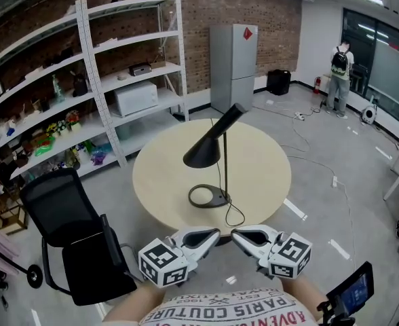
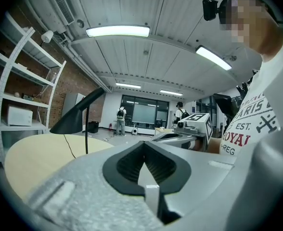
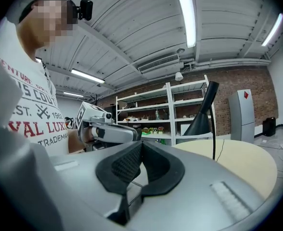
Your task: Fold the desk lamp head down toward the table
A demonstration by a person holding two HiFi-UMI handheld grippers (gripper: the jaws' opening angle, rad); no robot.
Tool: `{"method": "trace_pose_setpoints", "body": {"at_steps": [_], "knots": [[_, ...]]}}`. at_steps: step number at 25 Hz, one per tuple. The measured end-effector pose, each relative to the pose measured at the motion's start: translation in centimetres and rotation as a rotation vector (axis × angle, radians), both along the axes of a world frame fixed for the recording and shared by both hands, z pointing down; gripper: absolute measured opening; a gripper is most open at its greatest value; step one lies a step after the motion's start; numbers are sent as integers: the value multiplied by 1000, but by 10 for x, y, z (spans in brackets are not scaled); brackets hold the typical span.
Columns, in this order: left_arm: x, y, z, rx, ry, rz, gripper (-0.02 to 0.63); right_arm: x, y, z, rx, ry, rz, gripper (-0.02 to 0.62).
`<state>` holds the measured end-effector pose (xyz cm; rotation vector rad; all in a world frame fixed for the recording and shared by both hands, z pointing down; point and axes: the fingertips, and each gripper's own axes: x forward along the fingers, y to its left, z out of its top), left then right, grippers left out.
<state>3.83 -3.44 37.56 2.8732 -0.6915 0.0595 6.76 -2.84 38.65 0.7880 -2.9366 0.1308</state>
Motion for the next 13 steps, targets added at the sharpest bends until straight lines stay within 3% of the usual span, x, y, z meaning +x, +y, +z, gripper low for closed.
{"method": "trace_pose_setpoints", "body": {"at_steps": [13], "knots": [[17,27,-6,-18,29,-39,0,20,26,-5,16,-19,-20,3]]}}
